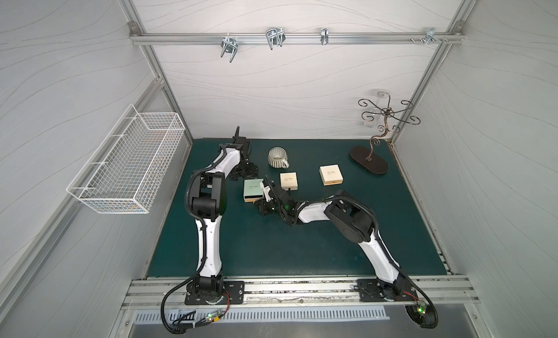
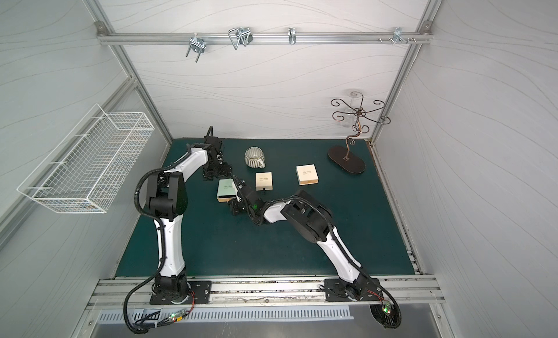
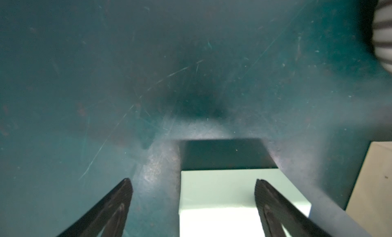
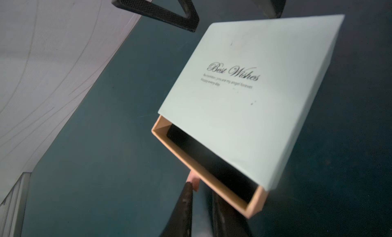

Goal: Place the earrings into the drawer-style jewelry box
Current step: Close the drawer of the jewelry box.

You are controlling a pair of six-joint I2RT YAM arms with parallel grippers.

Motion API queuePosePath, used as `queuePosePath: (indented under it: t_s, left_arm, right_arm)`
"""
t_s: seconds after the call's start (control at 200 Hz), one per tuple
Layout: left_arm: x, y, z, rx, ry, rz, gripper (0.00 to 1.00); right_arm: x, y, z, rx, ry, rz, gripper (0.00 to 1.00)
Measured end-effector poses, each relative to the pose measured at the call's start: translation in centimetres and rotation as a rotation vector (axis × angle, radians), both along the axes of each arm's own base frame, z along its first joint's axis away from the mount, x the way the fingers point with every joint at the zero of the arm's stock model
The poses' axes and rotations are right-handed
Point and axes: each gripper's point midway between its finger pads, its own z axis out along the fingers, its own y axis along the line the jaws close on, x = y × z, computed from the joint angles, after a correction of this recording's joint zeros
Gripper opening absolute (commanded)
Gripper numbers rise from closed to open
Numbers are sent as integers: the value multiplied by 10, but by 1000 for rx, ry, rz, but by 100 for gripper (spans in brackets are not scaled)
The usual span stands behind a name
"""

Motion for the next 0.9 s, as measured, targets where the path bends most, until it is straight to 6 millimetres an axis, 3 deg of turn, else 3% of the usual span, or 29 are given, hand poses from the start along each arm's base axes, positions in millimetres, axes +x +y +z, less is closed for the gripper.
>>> queuePosePath:
  t_s: [0.365,0.665,0.9]
  left_arm:
    - [1,0,0,-1,-3,0,93]
    - [2,0,0,-2,-7,1,94]
    - [-4,-1,8,-12,-19,1,95]
  right_arm:
    - [15,5,0,-1,0,-29,20]
    - [16,7,-2,-6,2,-25,20]
    - [1,-19,8,-57,-40,-7,21]
